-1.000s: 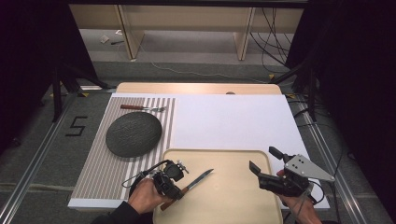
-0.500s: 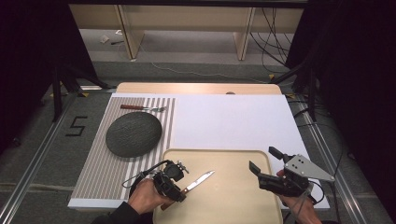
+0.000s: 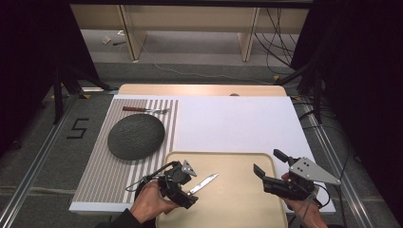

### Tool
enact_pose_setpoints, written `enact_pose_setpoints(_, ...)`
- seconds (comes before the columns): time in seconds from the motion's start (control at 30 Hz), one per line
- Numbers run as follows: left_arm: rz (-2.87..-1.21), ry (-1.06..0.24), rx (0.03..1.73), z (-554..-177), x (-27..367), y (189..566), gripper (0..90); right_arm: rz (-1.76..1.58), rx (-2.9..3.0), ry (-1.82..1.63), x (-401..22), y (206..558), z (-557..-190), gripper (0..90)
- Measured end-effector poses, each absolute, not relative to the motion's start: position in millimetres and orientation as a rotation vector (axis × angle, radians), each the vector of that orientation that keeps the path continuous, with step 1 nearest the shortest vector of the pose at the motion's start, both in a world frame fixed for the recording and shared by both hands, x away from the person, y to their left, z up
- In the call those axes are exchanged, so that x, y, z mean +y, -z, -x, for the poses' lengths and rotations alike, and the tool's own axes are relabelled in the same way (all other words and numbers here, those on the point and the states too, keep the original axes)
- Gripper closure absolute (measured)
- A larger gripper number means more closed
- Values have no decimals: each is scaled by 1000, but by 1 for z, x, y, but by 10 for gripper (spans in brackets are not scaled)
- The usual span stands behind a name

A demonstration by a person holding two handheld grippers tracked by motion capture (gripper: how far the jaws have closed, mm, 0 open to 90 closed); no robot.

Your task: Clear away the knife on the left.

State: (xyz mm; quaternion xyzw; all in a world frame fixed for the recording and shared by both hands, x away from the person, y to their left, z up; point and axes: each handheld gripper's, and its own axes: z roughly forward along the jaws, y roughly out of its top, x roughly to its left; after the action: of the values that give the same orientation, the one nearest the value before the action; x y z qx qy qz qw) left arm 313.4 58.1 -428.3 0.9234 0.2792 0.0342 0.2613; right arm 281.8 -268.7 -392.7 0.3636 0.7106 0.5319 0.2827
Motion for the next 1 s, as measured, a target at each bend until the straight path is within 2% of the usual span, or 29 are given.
enact_pose_setpoints(0.13, -2465, -113, 731, -311, 56, 426, 329, -974, 1904, -1423, -269, 393, -282, 183)
enact_pose_setpoints(0.57, -2393, -146, 692, -311, 55, 424, 655, -972, 1905, -1421, -268, 393, -282, 184)
enact_pose_setpoints(0.8, -2449, -112, 649, -314, 50, 430, 880, -971, 1905, -1419, -268, 393, -282, 185)
enact_pose_setpoints(1.0, -2524, -63, 654, -319, 43, 440, 895, -973, 1906, -1419, -268, 393, -282, 185)
